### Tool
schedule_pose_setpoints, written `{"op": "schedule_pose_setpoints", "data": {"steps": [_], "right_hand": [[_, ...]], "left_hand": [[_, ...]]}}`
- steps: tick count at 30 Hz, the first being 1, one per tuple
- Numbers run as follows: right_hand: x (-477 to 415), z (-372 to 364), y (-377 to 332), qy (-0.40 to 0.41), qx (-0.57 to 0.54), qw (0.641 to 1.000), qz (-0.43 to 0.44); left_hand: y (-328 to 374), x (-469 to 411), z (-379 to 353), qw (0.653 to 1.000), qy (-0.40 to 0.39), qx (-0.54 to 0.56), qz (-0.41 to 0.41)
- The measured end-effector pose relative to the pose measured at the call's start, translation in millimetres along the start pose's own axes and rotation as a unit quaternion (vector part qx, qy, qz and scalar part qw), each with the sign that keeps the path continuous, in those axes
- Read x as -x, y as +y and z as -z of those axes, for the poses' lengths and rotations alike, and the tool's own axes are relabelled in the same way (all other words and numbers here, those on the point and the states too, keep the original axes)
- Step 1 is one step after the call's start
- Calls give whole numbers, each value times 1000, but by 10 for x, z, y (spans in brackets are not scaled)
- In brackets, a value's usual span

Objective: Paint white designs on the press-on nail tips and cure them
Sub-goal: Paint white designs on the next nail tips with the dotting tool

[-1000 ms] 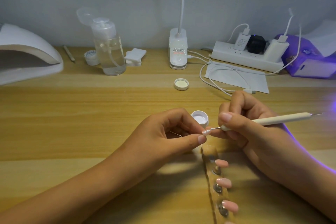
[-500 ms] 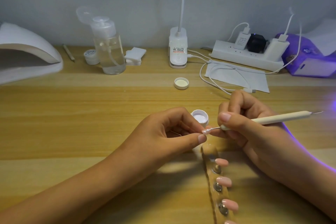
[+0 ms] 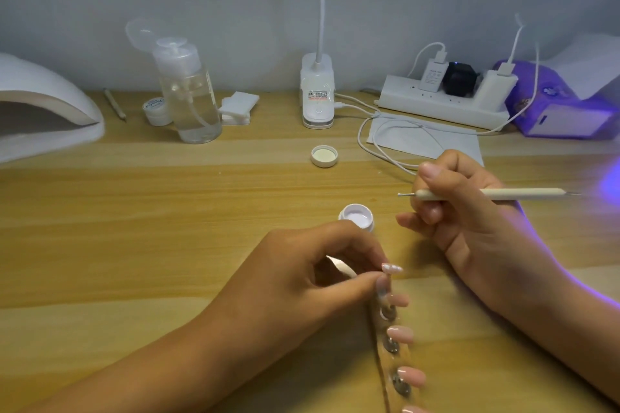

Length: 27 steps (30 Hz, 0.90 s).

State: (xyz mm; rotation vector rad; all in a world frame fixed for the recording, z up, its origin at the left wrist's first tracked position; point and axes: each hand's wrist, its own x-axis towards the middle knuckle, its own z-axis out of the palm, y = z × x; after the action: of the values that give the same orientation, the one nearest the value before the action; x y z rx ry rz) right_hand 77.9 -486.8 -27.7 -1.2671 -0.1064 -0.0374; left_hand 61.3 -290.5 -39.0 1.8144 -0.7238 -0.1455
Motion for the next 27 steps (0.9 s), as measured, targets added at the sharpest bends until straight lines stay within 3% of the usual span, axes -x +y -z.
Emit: {"op": "schedule_pose_setpoints", "data": {"steps": [6, 15, 27], "right_hand": [[-34, 31, 36, 1, 13, 1000, -4], [-47, 43, 68, -30, 37, 999, 13], [-11, 104, 71, -10, 151, 984, 89]], "left_hand": [[-6, -52, -5, 992, 9, -123, -24], [-35, -87, -26, 991, -12, -135, -9], [-23, 17, 27, 985, -52, -147, -71]]}}
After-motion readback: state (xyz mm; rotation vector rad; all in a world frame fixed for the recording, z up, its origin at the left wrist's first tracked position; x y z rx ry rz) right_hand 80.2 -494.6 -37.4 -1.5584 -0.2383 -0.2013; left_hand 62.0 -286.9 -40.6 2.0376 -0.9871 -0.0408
